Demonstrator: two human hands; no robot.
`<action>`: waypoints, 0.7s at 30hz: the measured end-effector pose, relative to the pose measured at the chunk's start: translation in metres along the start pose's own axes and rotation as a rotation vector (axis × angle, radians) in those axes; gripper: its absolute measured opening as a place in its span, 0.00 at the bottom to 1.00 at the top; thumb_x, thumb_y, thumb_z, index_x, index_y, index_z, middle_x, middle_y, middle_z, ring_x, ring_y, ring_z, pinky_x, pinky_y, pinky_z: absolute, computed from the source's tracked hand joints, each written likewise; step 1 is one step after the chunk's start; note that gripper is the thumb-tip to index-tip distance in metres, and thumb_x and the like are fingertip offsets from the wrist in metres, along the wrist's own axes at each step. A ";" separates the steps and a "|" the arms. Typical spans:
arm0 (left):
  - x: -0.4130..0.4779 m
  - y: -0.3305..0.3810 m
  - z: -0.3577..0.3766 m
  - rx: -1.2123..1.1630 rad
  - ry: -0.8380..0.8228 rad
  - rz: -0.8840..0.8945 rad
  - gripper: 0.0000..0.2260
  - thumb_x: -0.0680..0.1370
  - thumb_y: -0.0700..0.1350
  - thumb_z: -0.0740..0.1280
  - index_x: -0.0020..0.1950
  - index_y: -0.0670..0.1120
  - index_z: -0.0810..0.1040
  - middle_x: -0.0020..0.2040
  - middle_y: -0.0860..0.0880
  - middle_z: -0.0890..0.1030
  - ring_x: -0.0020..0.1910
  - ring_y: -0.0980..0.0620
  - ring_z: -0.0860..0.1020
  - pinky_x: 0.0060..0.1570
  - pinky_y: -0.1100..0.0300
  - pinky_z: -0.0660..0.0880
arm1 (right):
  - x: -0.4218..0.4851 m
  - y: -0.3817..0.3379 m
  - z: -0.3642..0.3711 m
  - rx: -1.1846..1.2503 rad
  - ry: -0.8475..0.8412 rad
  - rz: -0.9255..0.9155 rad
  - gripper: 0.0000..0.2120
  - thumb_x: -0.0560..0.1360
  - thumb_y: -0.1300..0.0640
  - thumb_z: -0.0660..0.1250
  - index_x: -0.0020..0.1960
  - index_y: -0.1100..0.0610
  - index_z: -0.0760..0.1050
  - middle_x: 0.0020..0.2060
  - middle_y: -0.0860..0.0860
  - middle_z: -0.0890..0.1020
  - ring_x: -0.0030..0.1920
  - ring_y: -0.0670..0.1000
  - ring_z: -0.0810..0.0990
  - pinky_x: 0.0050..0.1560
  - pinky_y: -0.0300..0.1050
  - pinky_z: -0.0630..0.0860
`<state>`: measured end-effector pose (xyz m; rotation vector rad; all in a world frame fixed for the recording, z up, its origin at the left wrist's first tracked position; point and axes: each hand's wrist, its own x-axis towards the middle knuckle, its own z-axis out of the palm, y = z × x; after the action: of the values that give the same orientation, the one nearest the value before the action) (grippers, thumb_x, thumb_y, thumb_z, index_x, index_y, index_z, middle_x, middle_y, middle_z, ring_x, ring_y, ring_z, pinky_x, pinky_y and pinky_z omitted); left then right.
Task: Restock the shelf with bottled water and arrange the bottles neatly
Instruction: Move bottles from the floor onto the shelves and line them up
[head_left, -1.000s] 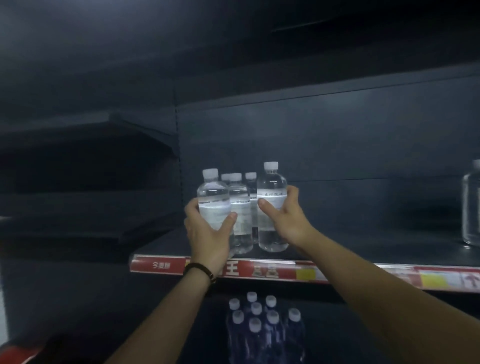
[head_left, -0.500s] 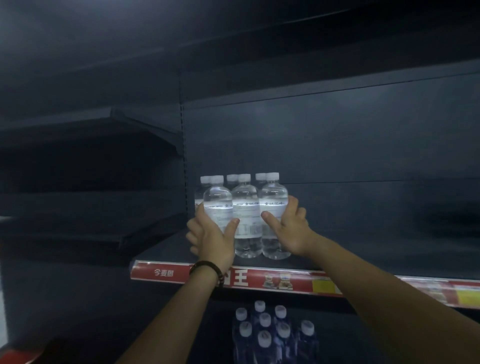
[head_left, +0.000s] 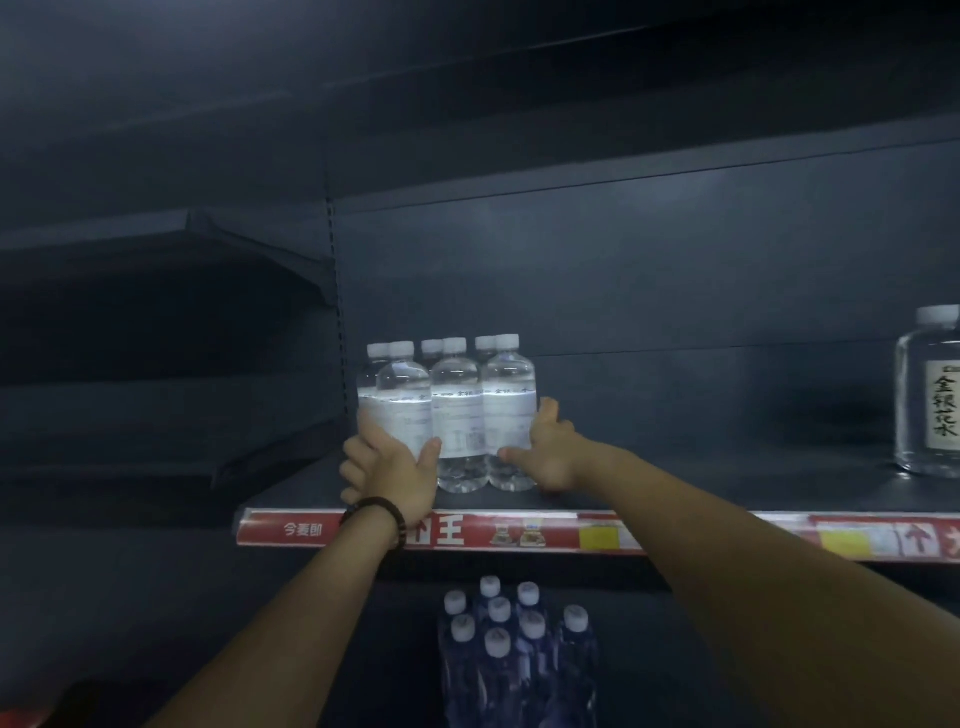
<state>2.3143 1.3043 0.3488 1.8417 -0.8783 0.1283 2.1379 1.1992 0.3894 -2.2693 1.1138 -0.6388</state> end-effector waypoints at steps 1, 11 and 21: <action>-0.011 0.001 -0.003 0.003 0.031 -0.004 0.45 0.79 0.62 0.68 0.82 0.53 0.40 0.74 0.43 0.59 0.70 0.38 0.64 0.70 0.39 0.65 | -0.009 0.004 -0.005 -0.020 0.011 -0.019 0.45 0.81 0.42 0.70 0.83 0.55 0.43 0.78 0.65 0.64 0.74 0.66 0.71 0.74 0.60 0.71; -0.228 0.065 0.034 -0.378 -0.415 0.644 0.07 0.77 0.39 0.71 0.48 0.51 0.80 0.42 0.56 0.81 0.39 0.58 0.79 0.41 0.66 0.75 | -0.210 0.101 -0.089 -0.239 0.219 -0.196 0.03 0.79 0.49 0.72 0.48 0.47 0.83 0.40 0.43 0.86 0.40 0.38 0.81 0.43 0.35 0.73; -0.511 0.115 0.204 -0.323 -1.398 0.671 0.01 0.78 0.46 0.74 0.47 0.51 0.84 0.42 0.56 0.83 0.37 0.63 0.79 0.43 0.66 0.75 | -0.518 0.356 -0.110 -0.229 0.299 0.447 0.07 0.77 0.63 0.70 0.46 0.53 0.86 0.38 0.46 0.87 0.39 0.45 0.84 0.45 0.45 0.81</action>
<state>1.8117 1.3708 0.1074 1.0645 -2.2668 -0.9380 1.5840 1.4086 0.1519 -2.0350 1.8539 -0.7059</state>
